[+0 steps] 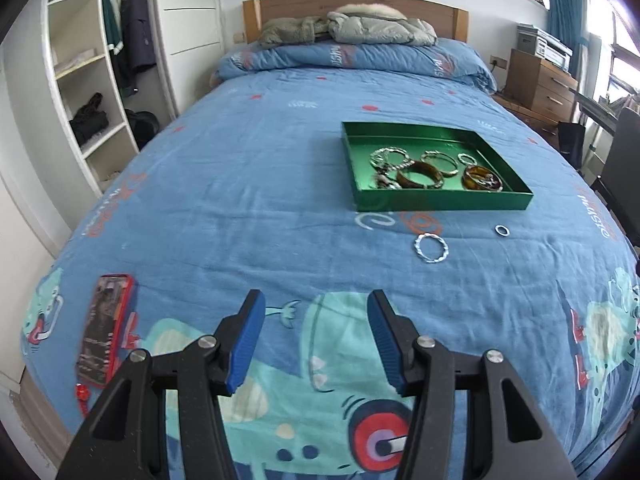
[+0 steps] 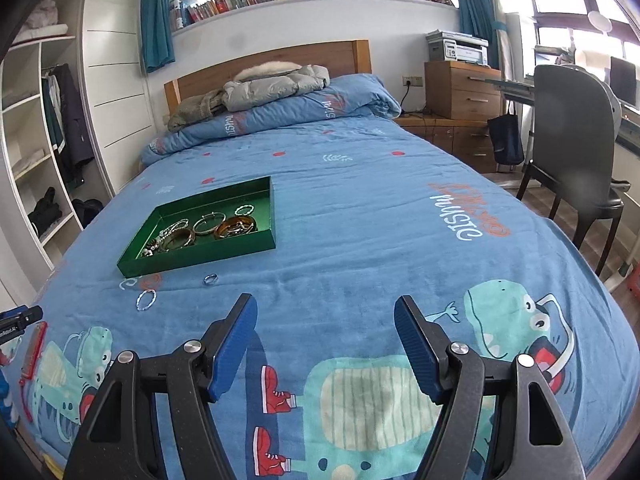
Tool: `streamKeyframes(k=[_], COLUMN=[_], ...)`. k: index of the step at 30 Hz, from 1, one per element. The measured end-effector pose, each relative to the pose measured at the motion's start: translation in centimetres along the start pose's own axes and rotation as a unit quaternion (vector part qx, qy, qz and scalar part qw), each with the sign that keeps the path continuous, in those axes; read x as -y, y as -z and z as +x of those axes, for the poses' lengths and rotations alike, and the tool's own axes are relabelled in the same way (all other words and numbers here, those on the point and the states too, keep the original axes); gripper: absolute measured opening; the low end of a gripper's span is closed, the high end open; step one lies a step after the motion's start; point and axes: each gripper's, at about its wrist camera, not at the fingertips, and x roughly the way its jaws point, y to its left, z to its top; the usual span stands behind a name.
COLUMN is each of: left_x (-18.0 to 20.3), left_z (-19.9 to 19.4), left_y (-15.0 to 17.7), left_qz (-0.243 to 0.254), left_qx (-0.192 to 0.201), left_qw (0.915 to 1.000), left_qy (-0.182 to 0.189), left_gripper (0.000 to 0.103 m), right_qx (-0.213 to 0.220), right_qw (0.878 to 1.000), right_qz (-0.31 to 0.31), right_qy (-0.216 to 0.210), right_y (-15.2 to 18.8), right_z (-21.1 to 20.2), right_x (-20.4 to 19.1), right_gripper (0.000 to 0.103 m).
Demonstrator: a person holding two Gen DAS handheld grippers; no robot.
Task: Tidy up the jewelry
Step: 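Pull both grippers back and move them toward the twisted bangle and small ring, then grasp the twisted silver bangle with the left gripper while the right gripper grasps the small silver ring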
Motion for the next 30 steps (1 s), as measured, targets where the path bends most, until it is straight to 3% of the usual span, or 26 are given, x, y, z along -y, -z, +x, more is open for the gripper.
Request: streamKeyframes(k=[14,21,23,30], left_x=[6.0,7.3,7.5,8.0], left_z=[7.5,11.9,13.0,14.7], left_y=[-2.2,-2.9,-3.1,-2.9], left_qz=[0.025,0.029,0.030,0.055], left_qx=[-0.021,-0.041,-0.049,-0.046], left_qw=[0.9926,0.9909,0.9902,0.9898], left_qy=[0.117,0.125,0.128,0.123], left_gripper=[0.051,0.049,0.040,0.029], right_qx=[-0.045,-0.070,-0.078,-0.106], right_qw=[0.996,0.988,0.984,0.973], right_qz=[-0.035,-0.083,-0.099,-0.138], right_qy=[-0.071,-0.113,-0.125,-0.149], right_y=[0.7,0.4,0.3,-0.3], right_z=[8.5,12.5,13.7,17.2], right_x=[-3.7,-7.6,-8.8,-12.0], right_gripper=[0.060,0.055,0.054,0.045])
